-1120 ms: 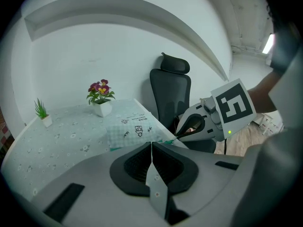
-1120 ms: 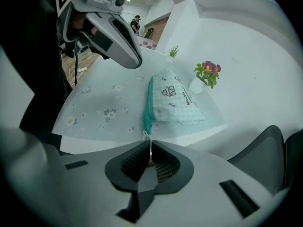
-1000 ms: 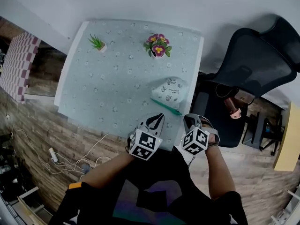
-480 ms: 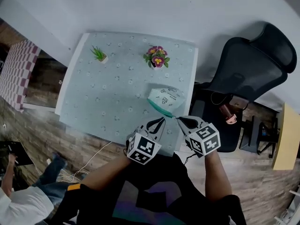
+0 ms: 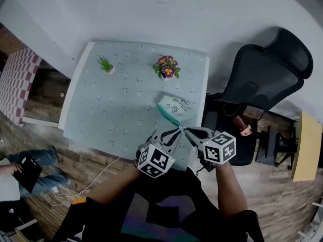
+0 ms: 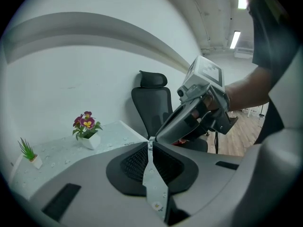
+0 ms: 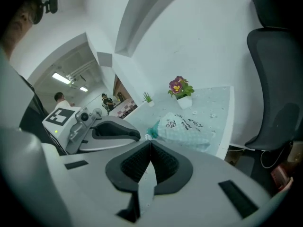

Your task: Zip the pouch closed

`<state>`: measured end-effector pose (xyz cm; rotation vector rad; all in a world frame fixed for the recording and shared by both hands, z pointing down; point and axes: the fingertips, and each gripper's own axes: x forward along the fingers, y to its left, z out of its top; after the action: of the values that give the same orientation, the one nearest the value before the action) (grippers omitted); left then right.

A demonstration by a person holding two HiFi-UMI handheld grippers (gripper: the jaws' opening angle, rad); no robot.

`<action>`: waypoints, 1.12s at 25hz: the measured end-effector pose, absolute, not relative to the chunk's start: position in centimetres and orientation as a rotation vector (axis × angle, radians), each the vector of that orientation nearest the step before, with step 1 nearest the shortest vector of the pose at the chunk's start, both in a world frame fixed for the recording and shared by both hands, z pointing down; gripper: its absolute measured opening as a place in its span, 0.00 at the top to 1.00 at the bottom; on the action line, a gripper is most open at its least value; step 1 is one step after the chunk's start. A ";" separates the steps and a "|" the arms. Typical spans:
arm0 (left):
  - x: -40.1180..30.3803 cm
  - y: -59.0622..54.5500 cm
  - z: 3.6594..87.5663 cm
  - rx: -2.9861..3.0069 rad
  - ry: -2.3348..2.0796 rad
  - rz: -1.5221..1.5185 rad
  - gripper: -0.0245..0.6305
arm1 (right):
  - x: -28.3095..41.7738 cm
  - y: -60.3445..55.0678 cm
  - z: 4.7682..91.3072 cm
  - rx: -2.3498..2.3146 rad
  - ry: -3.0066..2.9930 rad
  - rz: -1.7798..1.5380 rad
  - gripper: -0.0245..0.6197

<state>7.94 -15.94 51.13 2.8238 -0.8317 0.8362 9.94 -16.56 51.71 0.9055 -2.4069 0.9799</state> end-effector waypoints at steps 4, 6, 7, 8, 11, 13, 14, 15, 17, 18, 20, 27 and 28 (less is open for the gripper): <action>7.9 -16.4 51.1 2.836 -0.842 0.850 0.92 | 9.5 -17.0 51.0 0.872 -2.453 1.061 0.93; 7.9 -16.6 51.2 2.840 -0.853 0.862 0.89 | 9.3 -17.2 50.8 0.846 -2.464 1.074 0.93; 7.8 -16.6 51.3 2.841 -0.858 0.870 0.87 | 9.1 -17.2 50.7 0.832 -2.469 1.079 0.93; 7.8 -16.7 51.4 2.841 -0.863 0.878 0.86 | 9.0 -17.3 50.6 0.818 -2.475 1.084 0.93; 7.6 -16.9 51.6 2.838 -0.887 0.897 0.84 | 8.6 -17.3 50.4 0.780 -2.488 1.095 0.93; 7.5 -17.1 51.6 2.839 -0.911 0.911 0.84 | 8.3 -17.2 50.2 0.755 -2.498 1.102 0.93; 7.4 -17.2 51.6 2.840 -0.923 0.917 0.84 | 8.2 -17.2 50.1 0.745 -2.502 1.106 0.93; 7.3 -17.3 51.5 2.840 -0.934 0.920 0.84 | 8.1 -17.1 50.0 0.740 -2.505 1.110 0.93; 7.2 -17.3 51.4 2.840 -0.950 0.912 0.84 | 8.1 -17.2 50.0 0.739 -2.508 1.111 0.93; 7.2 -17.4 51.3 2.841 -0.957 0.903 0.84 | 8.2 -17.2 50.0 0.743 -2.508 1.110 0.93; 7.1 -17.4 51.0 2.844 -0.969 0.882 0.84 | 8.4 -17.3 50.1 0.752 -2.505 1.104 0.93; 6.9 -17.2 50.6 2.833 -0.971 0.852 0.90 | 8.9 -17.1 50.4 0.779 -2.489 1.067 0.93; 6.9 -17.1 50.6 2.829 -0.971 0.850 0.91 | 8.9 -17.0 50.4 0.780 -2.487 1.062 0.93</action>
<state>6.85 -17.10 50.60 2.8292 -0.9715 0.8504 8.92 -16.97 50.40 0.7797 -2.4871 1.0620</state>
